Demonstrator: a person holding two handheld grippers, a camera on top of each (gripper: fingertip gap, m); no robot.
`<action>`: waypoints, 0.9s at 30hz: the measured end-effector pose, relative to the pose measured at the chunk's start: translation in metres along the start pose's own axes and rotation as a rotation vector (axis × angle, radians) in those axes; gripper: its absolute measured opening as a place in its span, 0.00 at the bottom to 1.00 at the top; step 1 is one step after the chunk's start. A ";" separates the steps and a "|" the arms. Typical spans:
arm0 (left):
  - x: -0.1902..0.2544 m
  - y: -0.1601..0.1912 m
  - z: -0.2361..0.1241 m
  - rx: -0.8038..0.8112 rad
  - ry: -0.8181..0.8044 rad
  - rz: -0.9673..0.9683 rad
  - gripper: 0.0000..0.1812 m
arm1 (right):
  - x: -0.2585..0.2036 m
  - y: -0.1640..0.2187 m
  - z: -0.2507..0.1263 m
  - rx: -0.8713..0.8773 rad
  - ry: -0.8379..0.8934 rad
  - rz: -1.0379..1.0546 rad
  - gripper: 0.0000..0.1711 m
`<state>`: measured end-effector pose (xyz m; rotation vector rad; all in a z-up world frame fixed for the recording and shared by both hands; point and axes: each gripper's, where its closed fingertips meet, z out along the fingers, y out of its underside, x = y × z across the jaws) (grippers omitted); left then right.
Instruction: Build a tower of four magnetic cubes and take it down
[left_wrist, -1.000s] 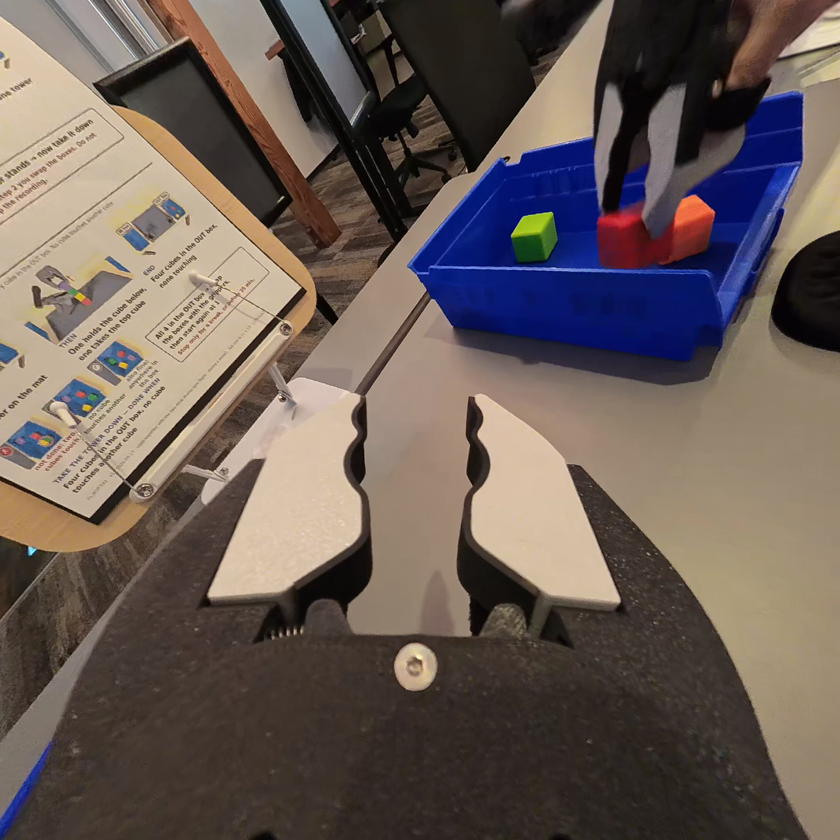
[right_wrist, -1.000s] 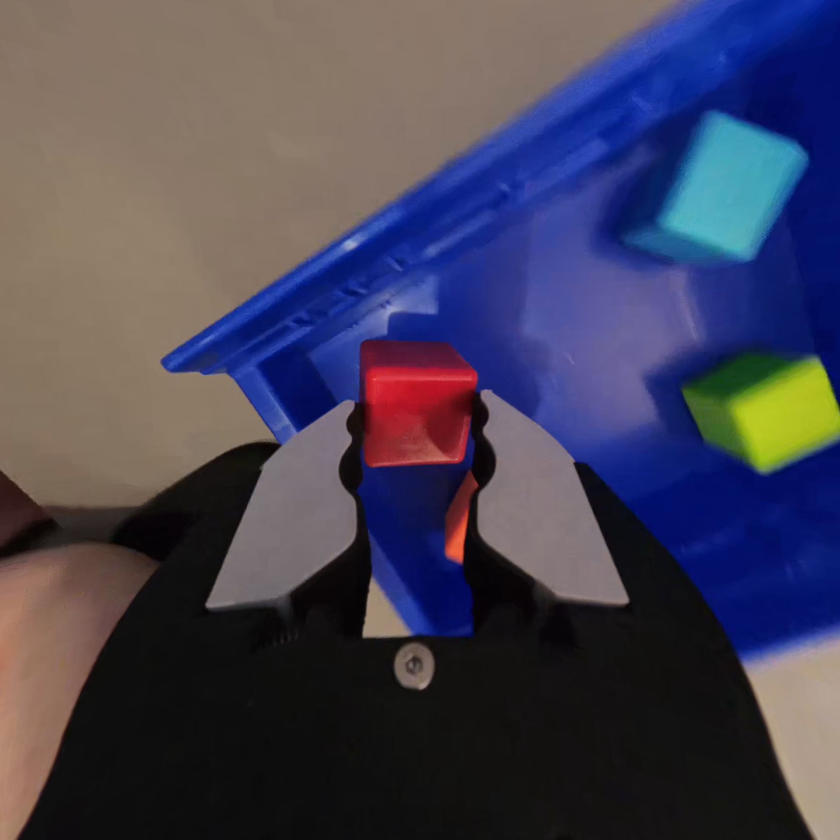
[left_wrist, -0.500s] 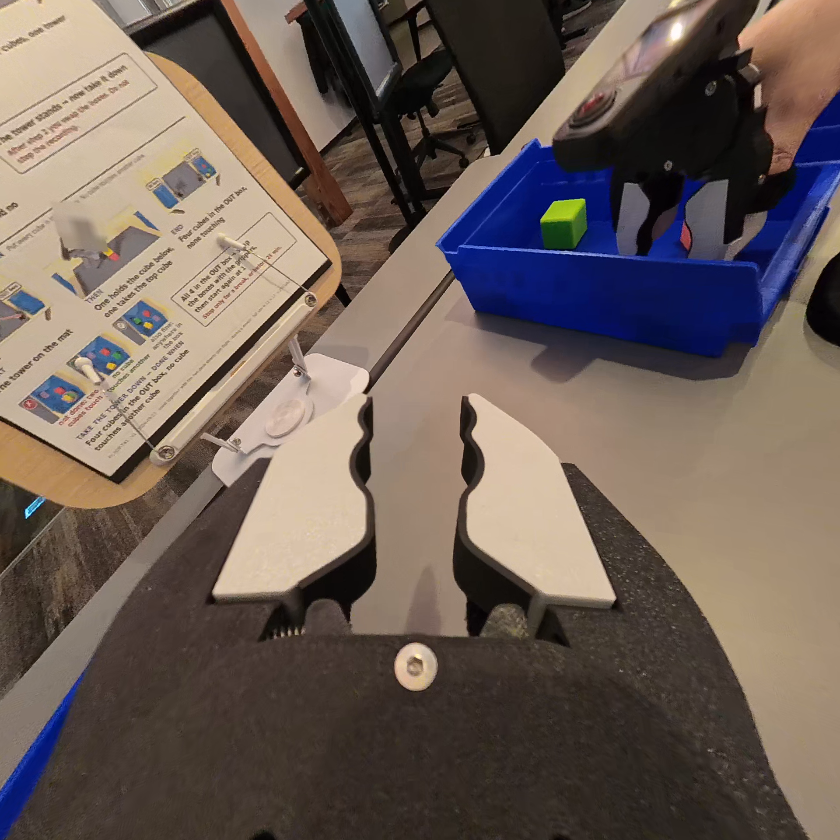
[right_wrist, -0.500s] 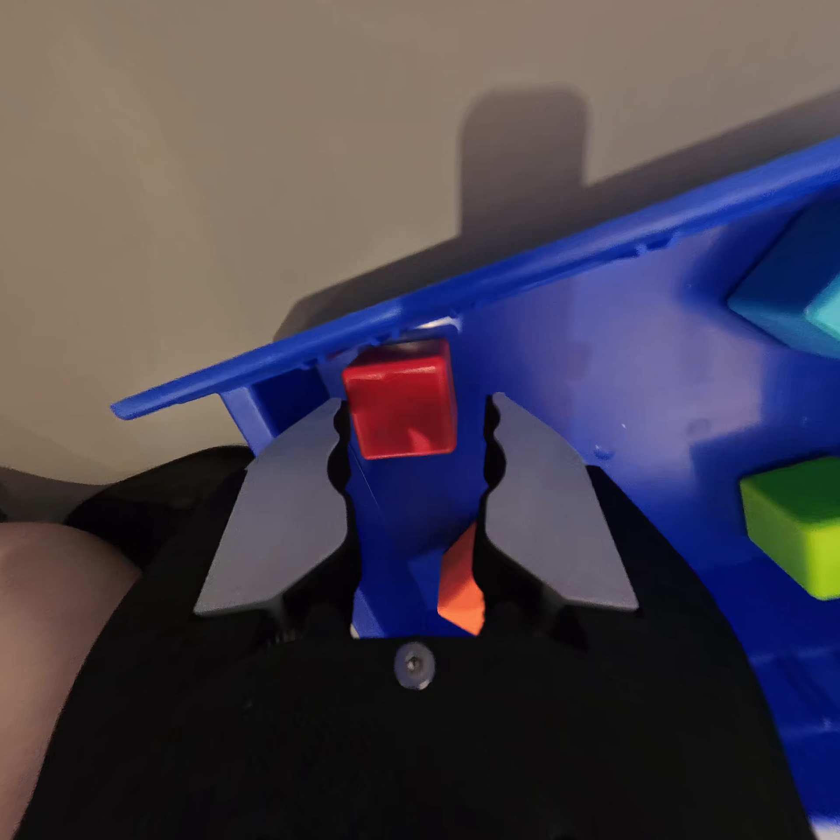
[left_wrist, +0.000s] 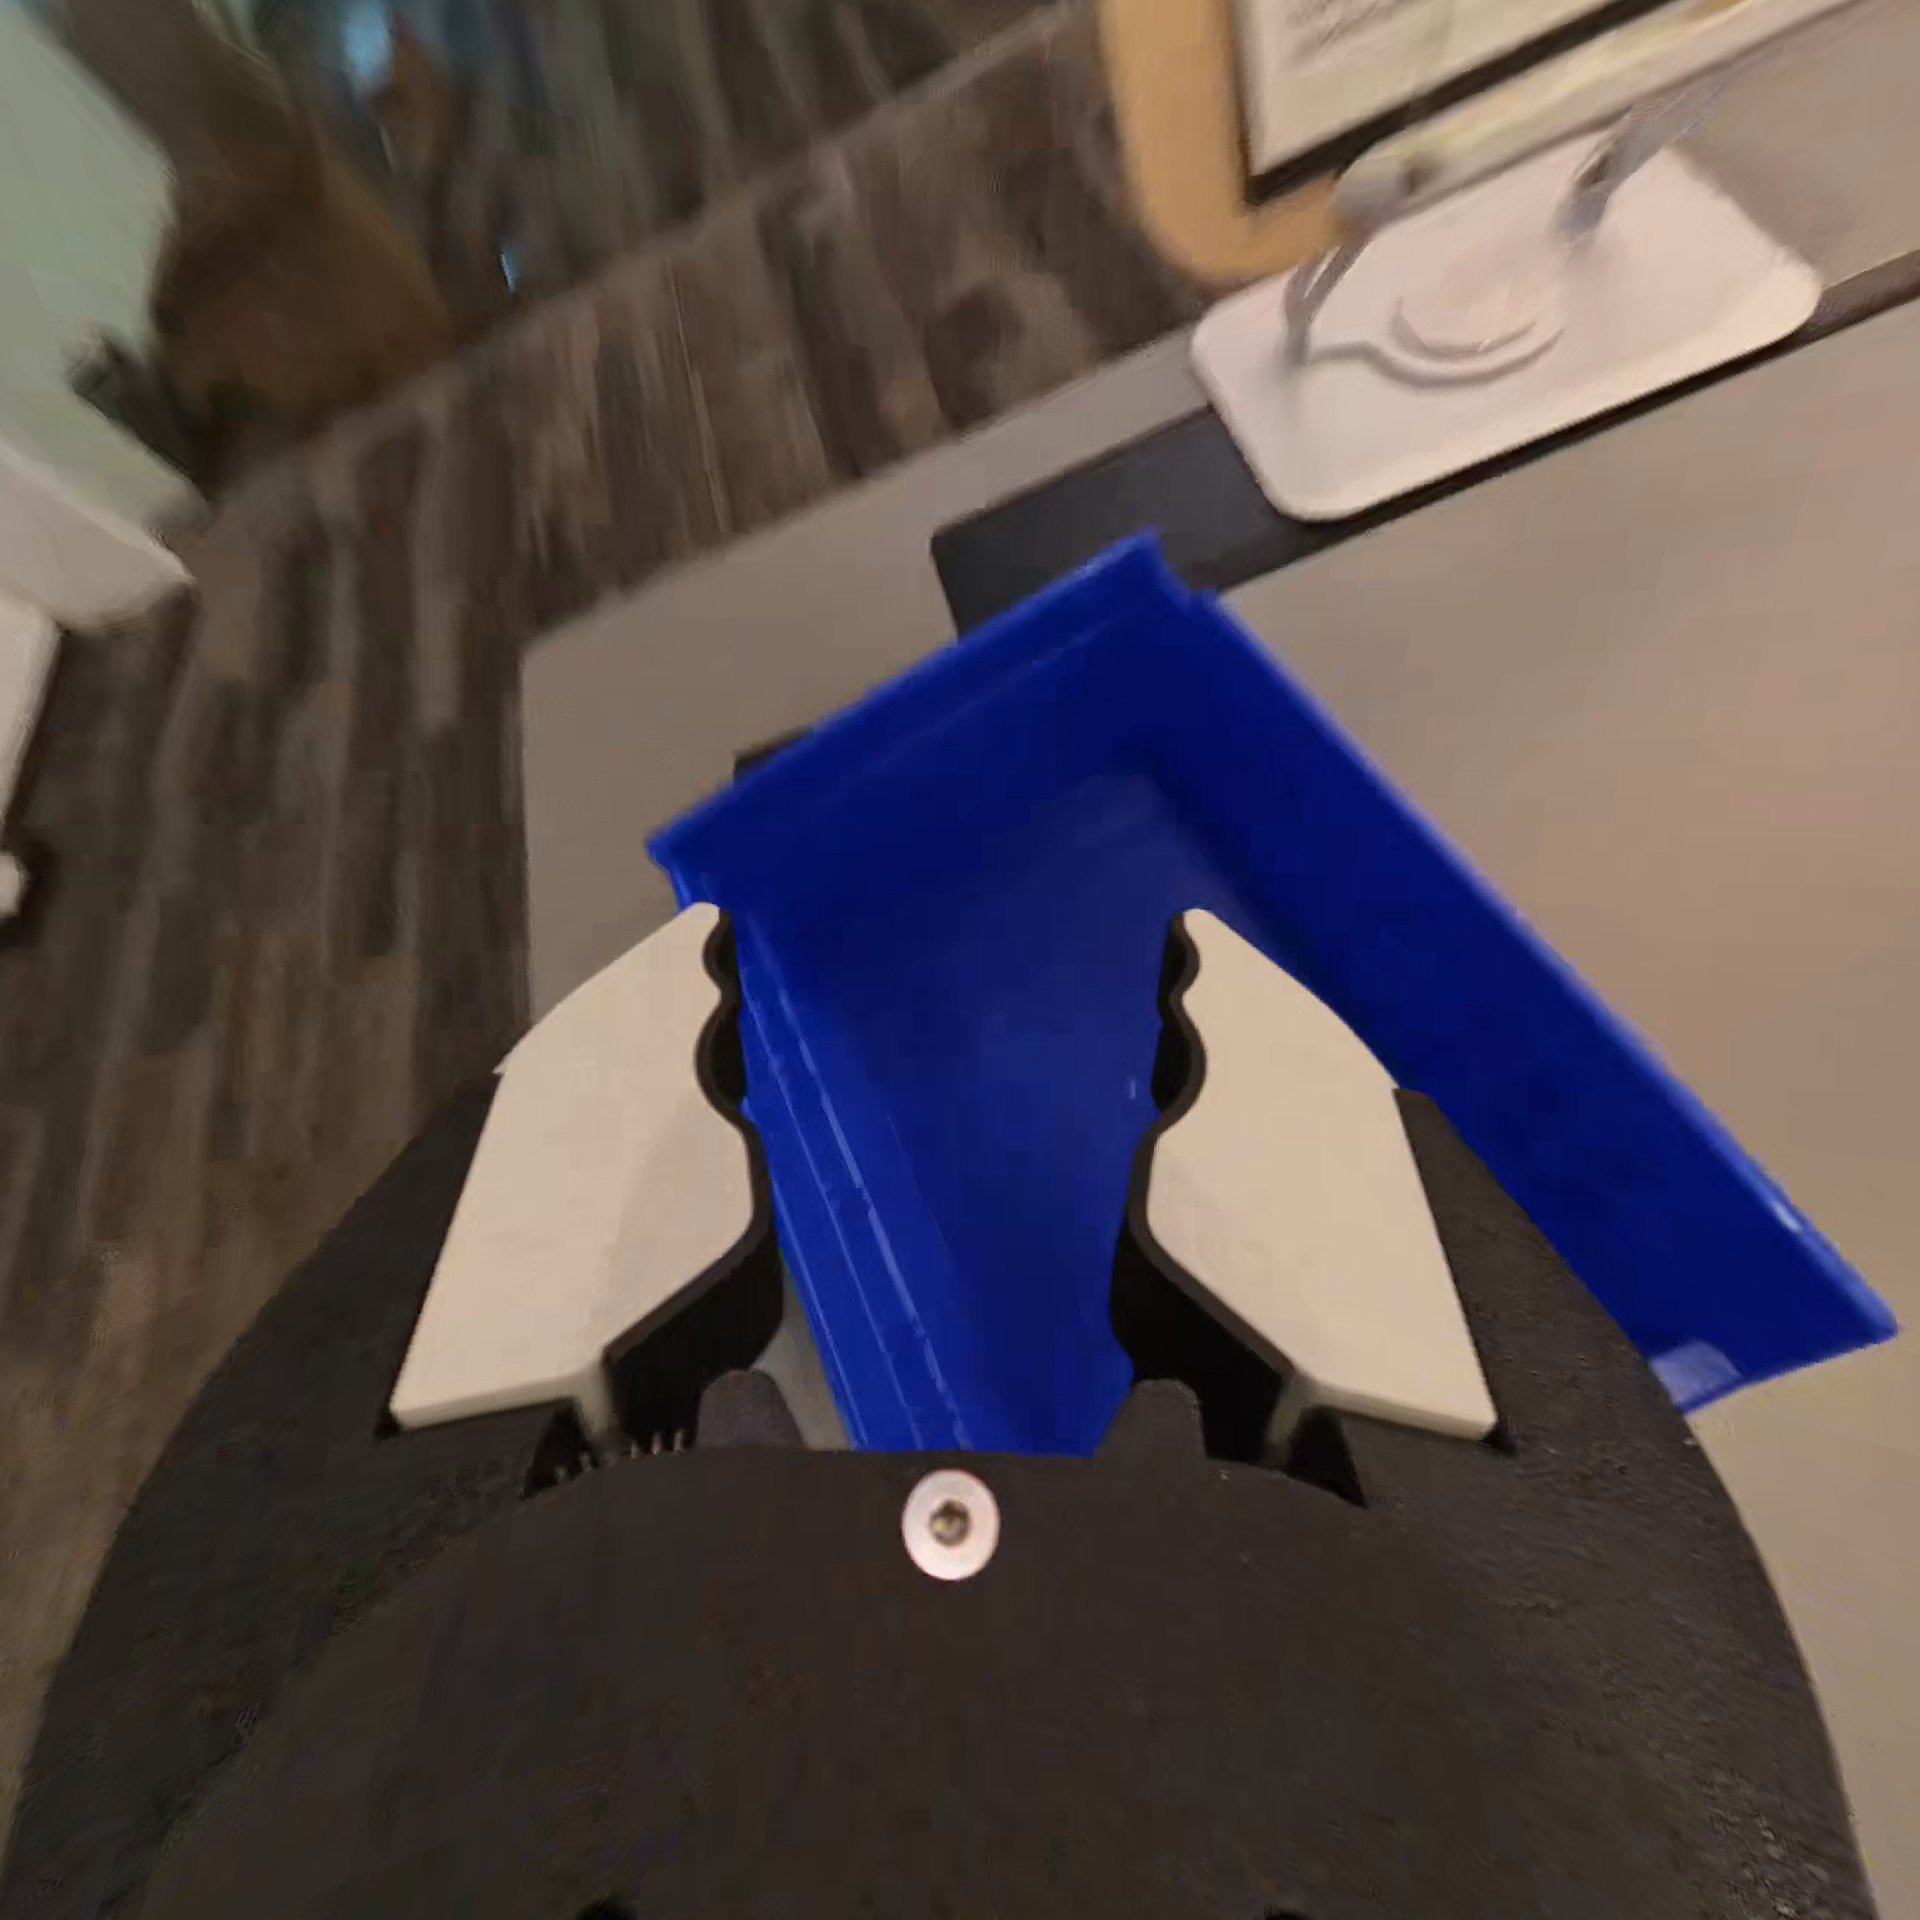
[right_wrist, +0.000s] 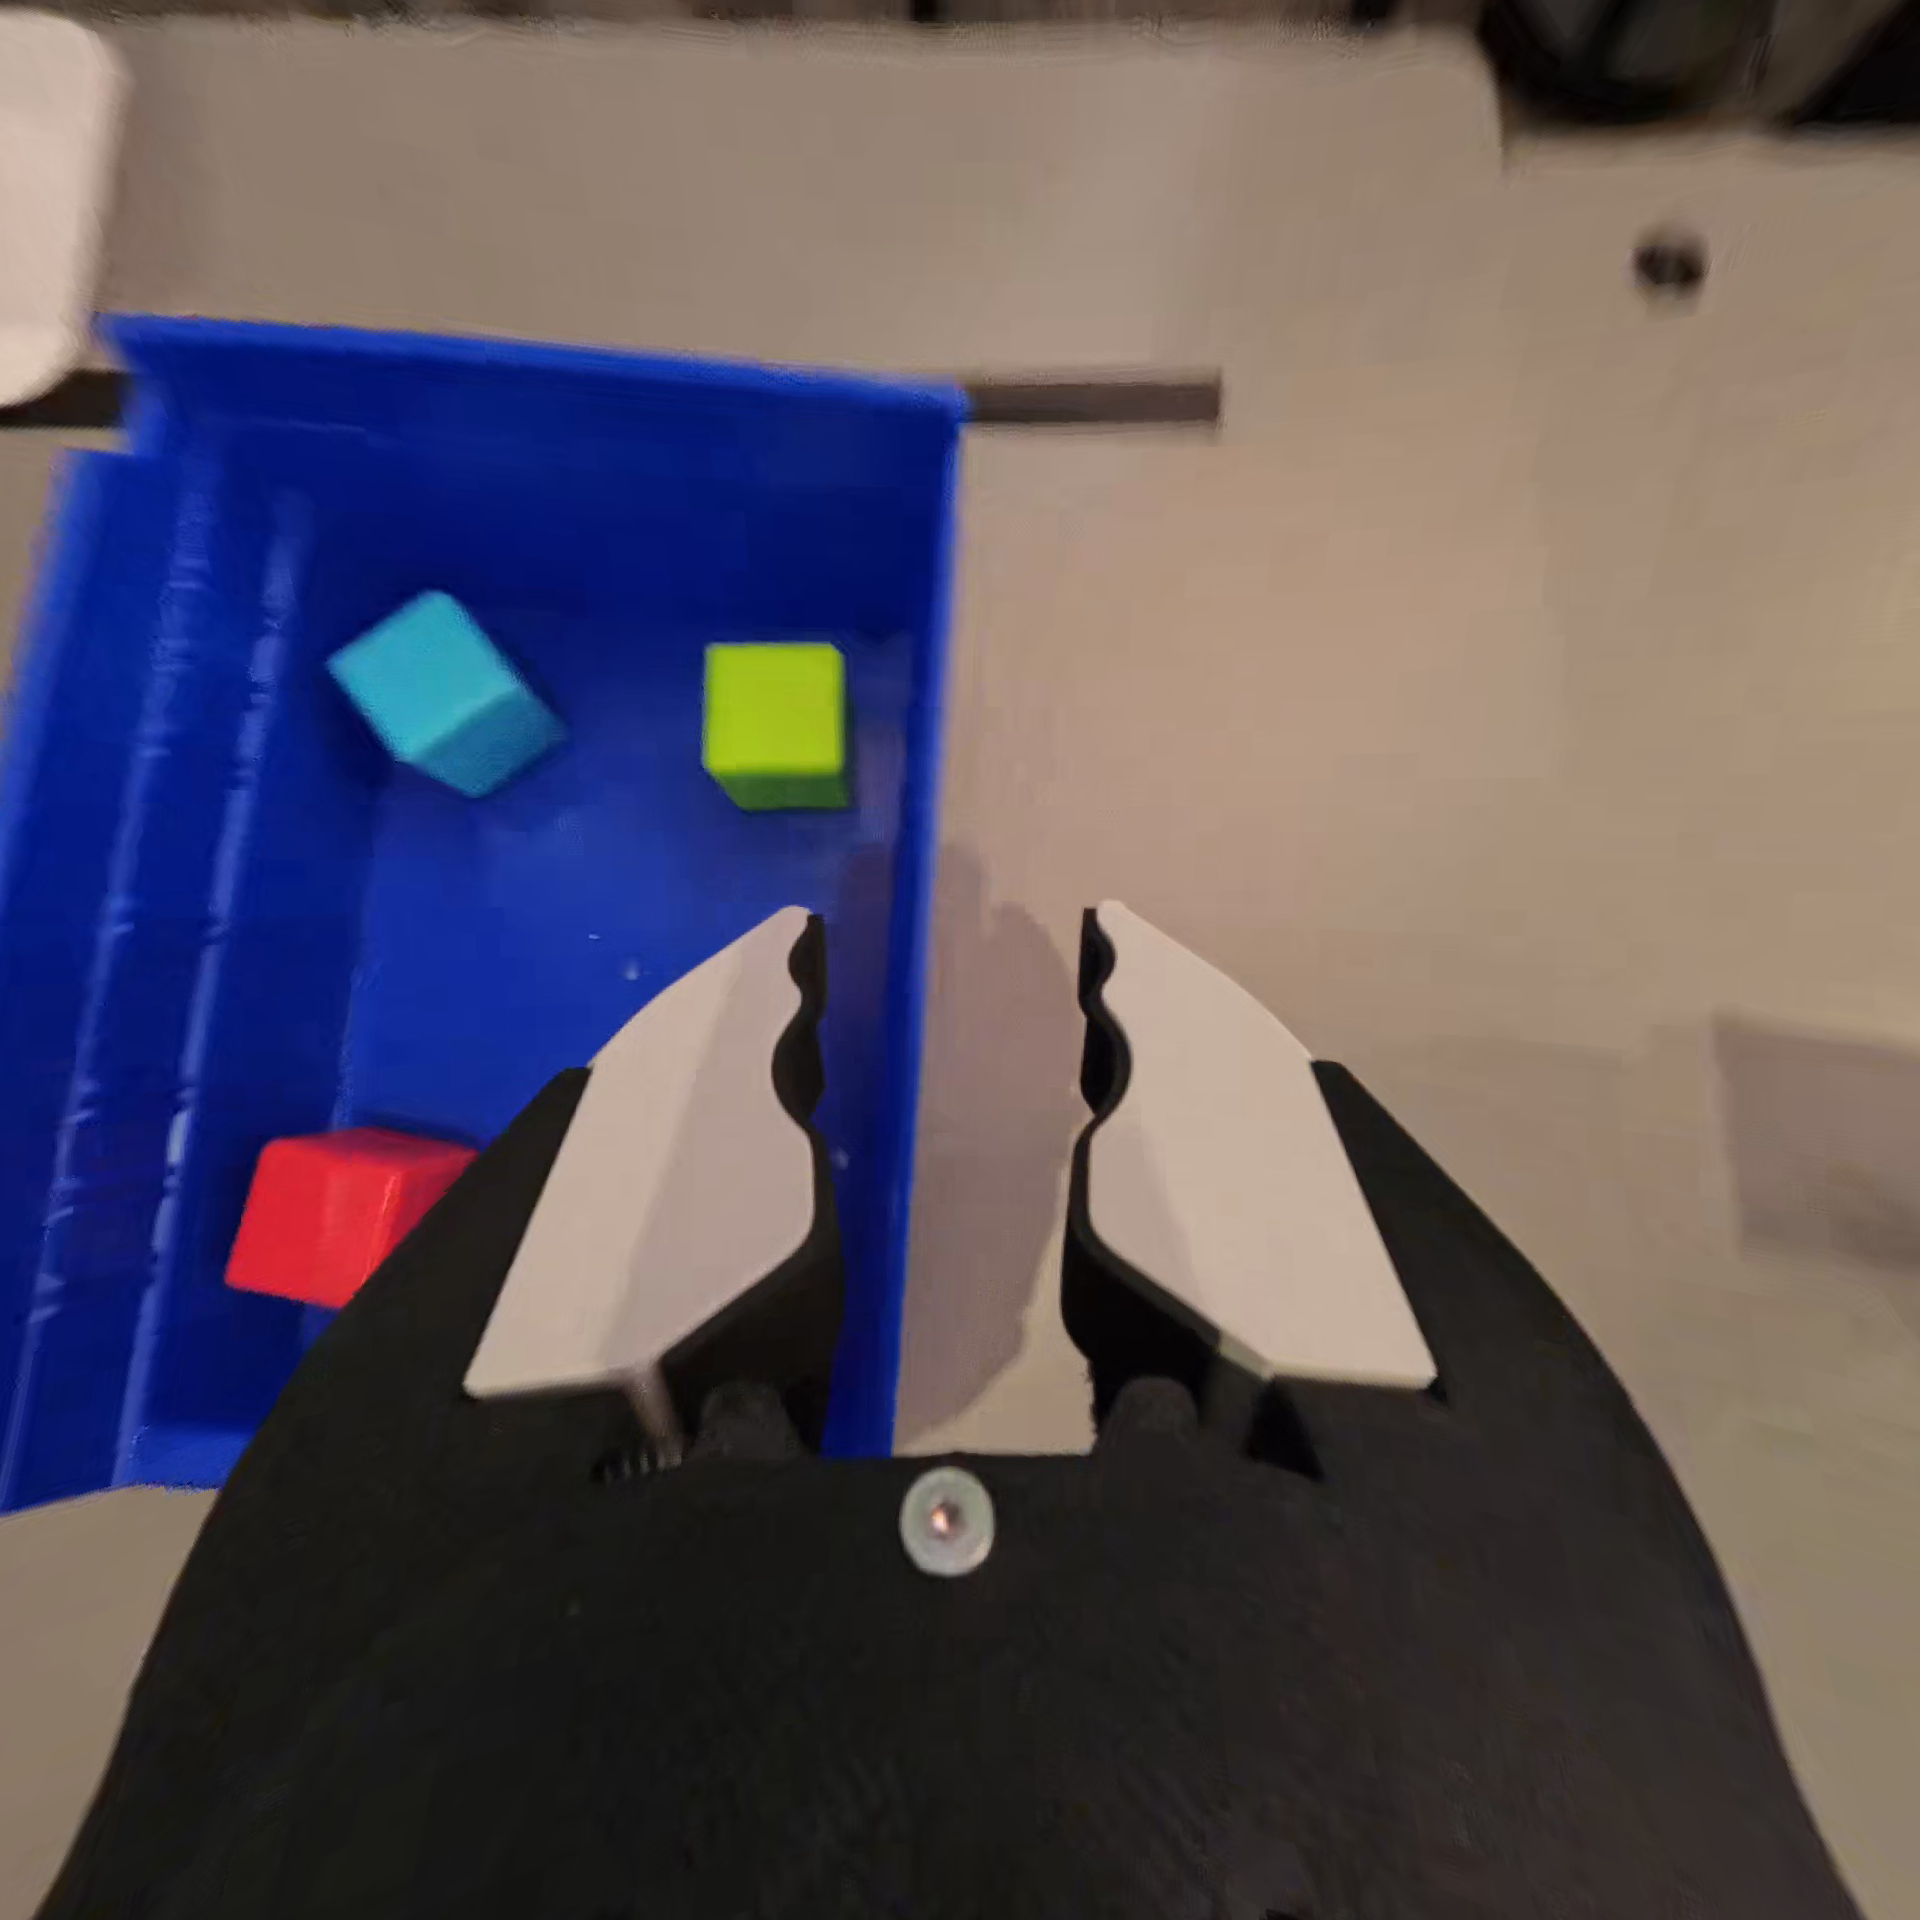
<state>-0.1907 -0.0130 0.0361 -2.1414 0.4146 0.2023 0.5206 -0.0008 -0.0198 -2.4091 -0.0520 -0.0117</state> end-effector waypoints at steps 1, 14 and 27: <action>-0.006 0.009 0.006 -0.025 0.042 -0.053 0.43 | 0.008 0.009 0.011 -0.049 0.012 0.055 0.28; -0.052 0.103 0.065 -0.392 -0.076 -0.318 0.44 | -0.014 0.063 0.070 -0.380 -0.134 0.154 0.05; -0.010 0.140 0.079 -0.628 0.101 -0.213 0.08 | -0.066 0.063 0.068 -0.479 -0.211 -0.013 0.06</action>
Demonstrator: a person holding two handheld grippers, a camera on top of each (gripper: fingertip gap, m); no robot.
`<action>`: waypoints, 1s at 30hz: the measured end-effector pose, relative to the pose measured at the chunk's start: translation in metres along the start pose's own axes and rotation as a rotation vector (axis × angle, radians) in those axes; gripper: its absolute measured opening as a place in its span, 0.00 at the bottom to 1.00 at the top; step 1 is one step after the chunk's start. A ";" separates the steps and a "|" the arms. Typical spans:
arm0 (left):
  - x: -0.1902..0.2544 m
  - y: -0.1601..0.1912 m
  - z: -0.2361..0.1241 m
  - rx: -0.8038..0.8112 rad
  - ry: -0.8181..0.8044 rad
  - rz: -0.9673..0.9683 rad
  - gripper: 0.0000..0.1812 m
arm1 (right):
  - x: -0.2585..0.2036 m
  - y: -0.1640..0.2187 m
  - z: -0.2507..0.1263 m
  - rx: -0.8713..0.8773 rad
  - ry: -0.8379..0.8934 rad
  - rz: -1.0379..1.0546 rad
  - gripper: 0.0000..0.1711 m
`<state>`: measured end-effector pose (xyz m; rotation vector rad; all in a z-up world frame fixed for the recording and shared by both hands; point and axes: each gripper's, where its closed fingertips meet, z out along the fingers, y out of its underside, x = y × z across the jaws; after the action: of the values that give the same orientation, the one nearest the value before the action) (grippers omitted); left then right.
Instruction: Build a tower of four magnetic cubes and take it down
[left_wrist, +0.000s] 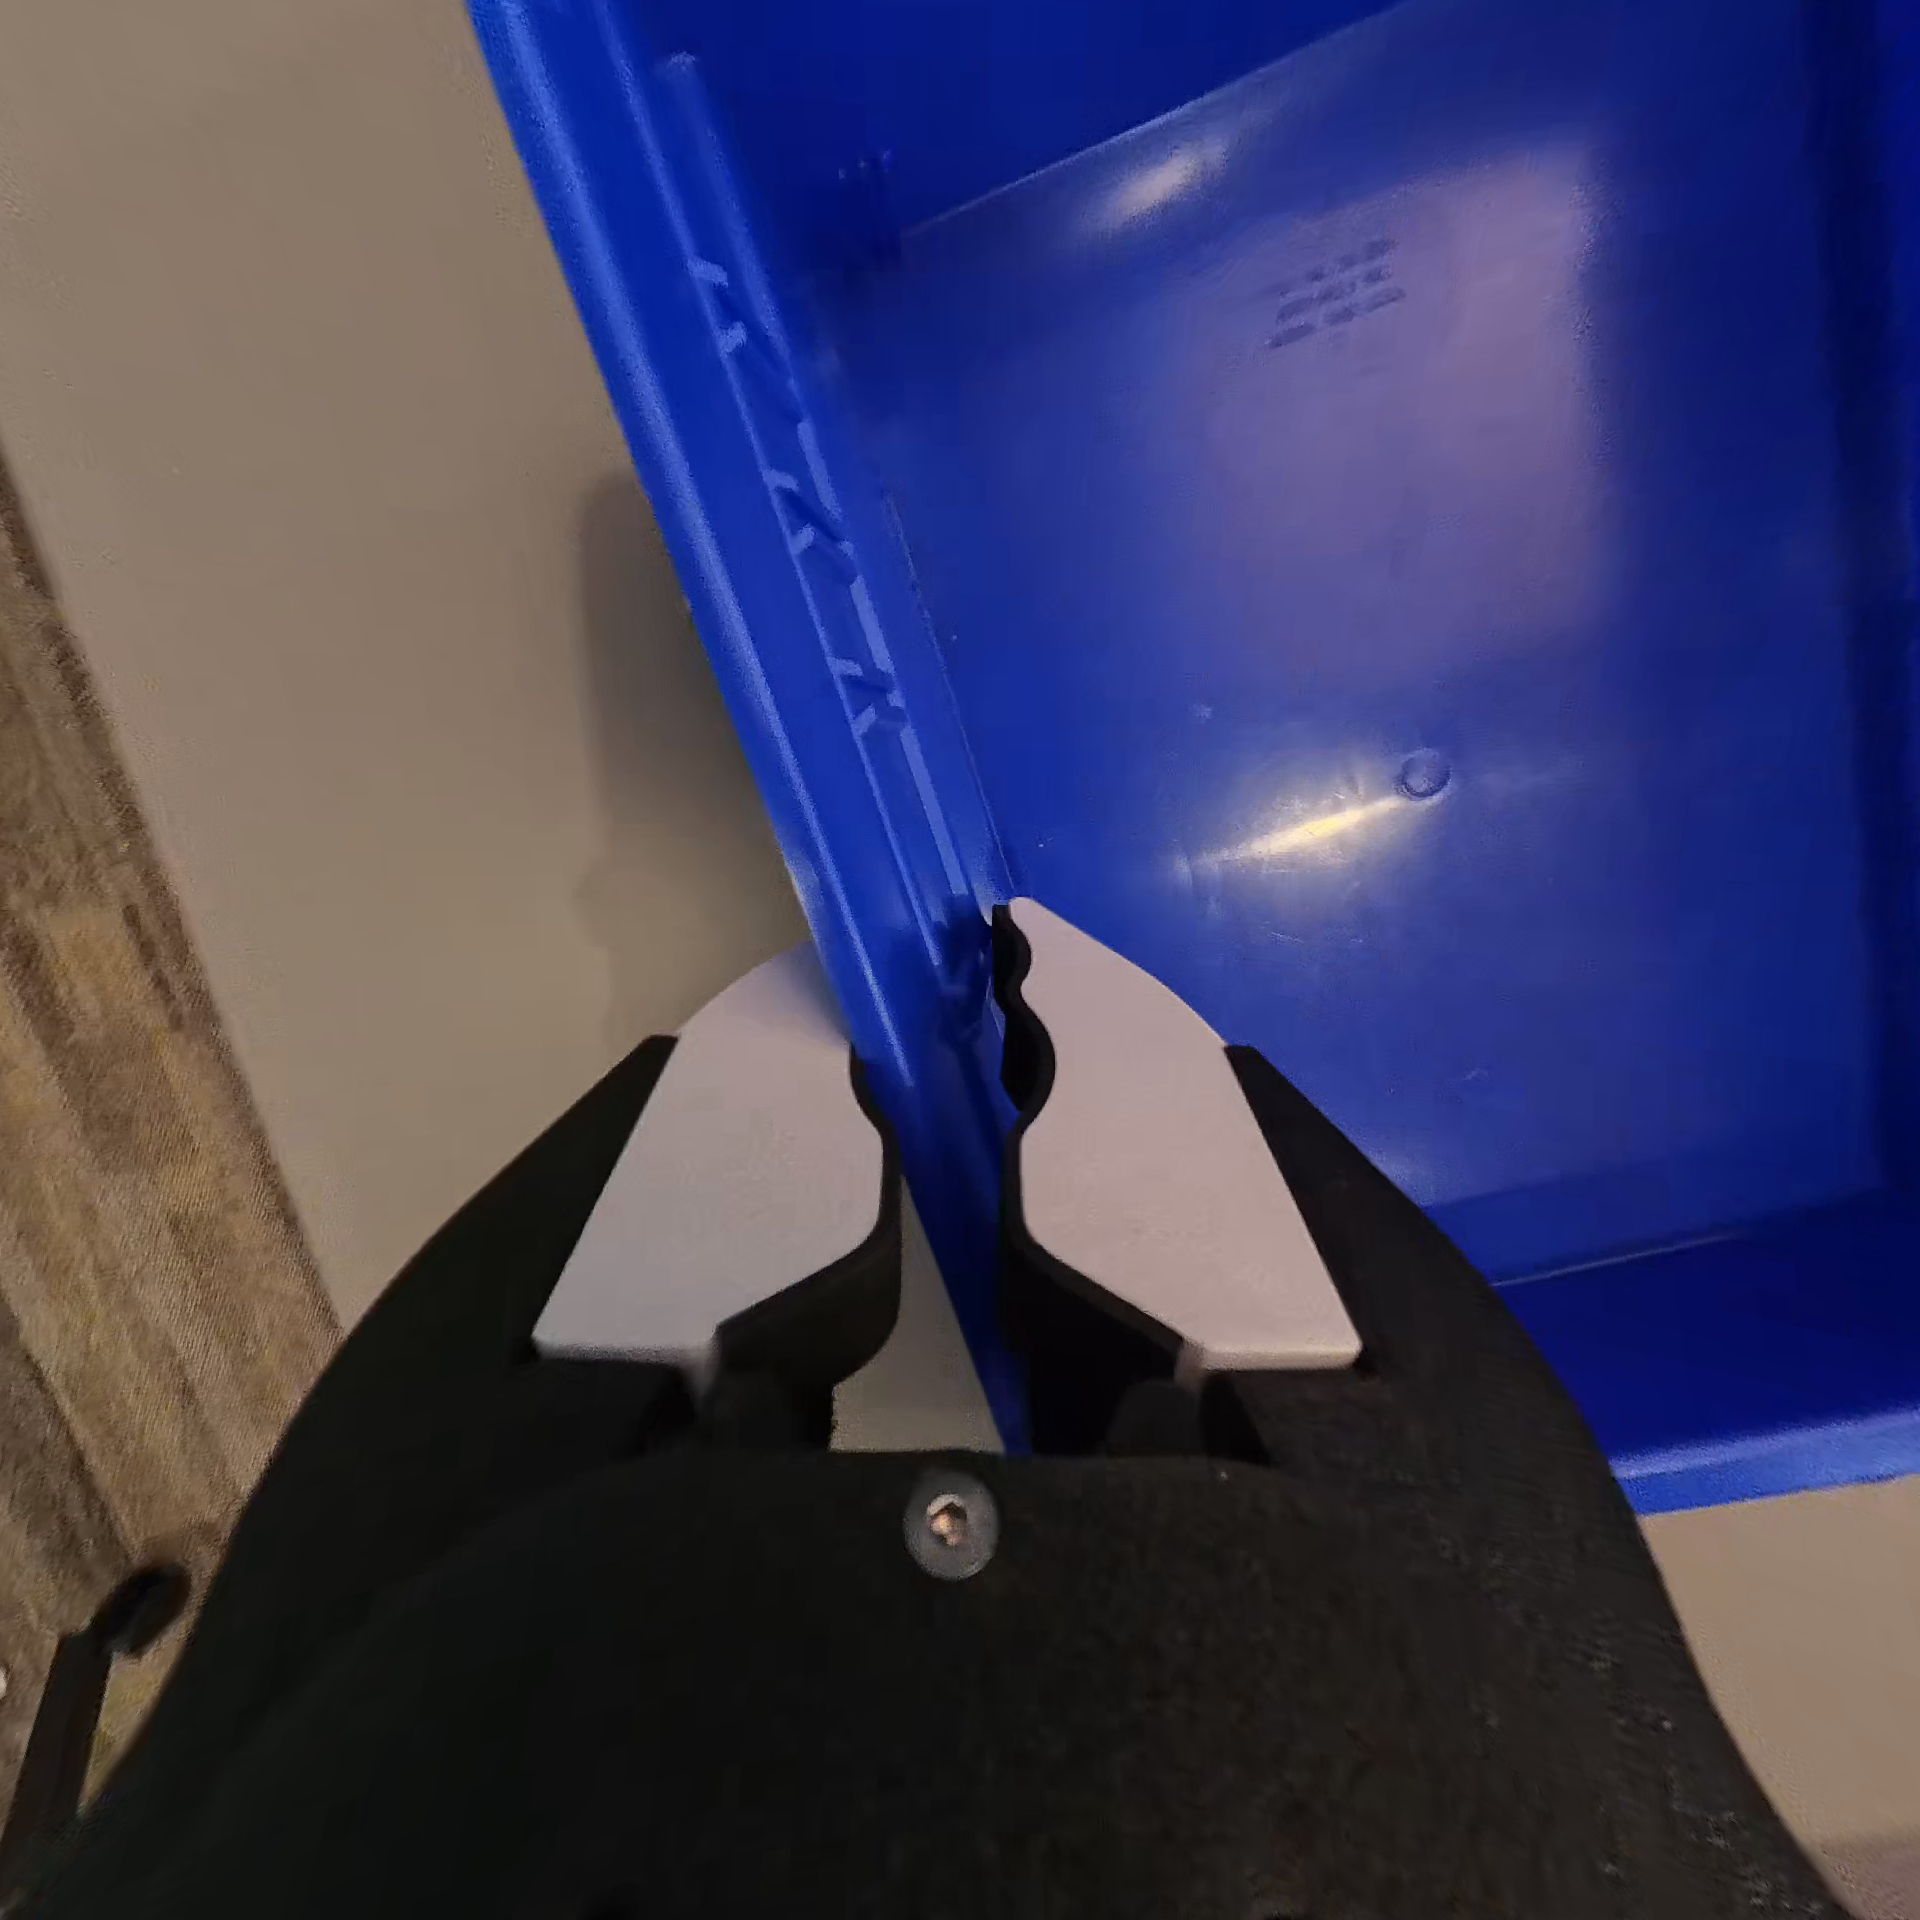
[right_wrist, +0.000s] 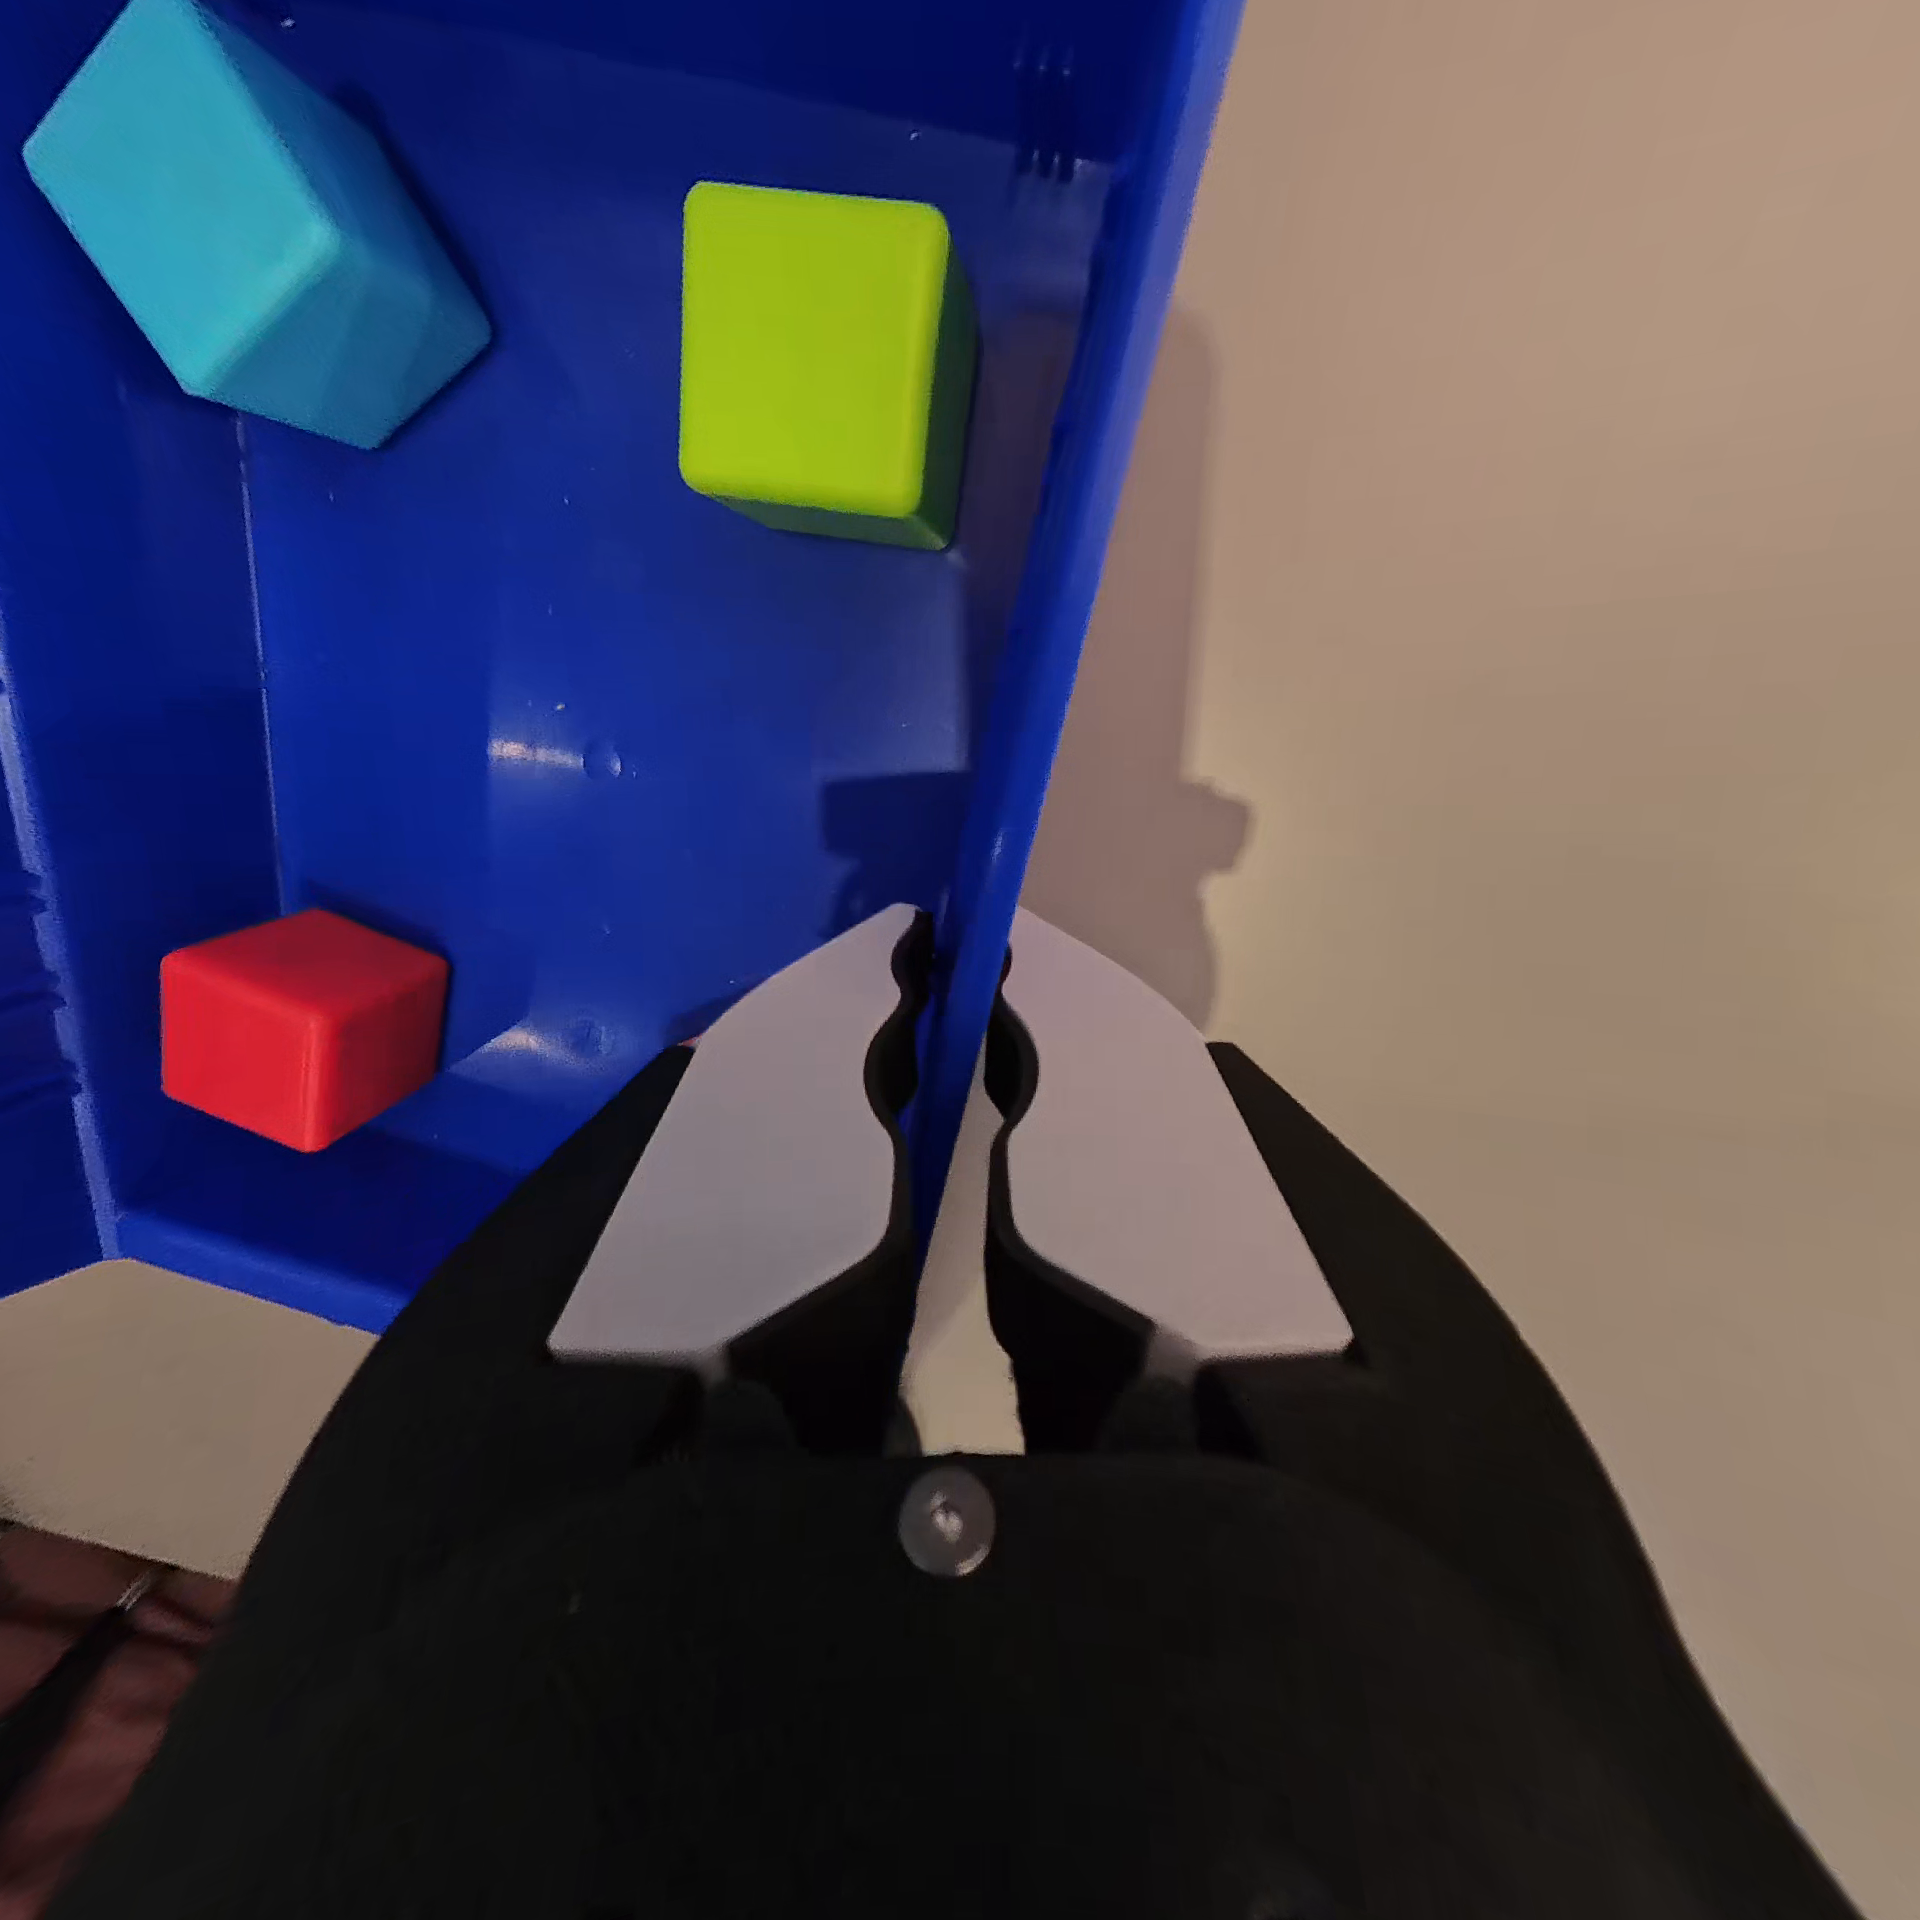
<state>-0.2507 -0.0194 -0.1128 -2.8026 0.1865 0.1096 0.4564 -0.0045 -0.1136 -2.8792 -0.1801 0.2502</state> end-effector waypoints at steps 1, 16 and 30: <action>0.011 -0.004 0.000 0.006 0.026 0.017 0.08 | -0.008 -0.002 0.002 -0.009 -0.001 -0.012 0.06; 0.120 -0.030 0.002 -0.012 -0.150 0.367 0.22 | -0.118 -0.010 0.021 -0.089 0.036 -0.189 0.06; 0.178 -0.030 -0.003 0.030 -0.064 0.444 0.25 | -0.112 -0.001 0.034 -0.184 -0.009 -0.207 0.12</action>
<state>-0.0705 -0.0127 -0.1176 -2.6749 0.7839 0.2952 0.3401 -0.0119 -0.1287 -3.0097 -0.5251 0.2181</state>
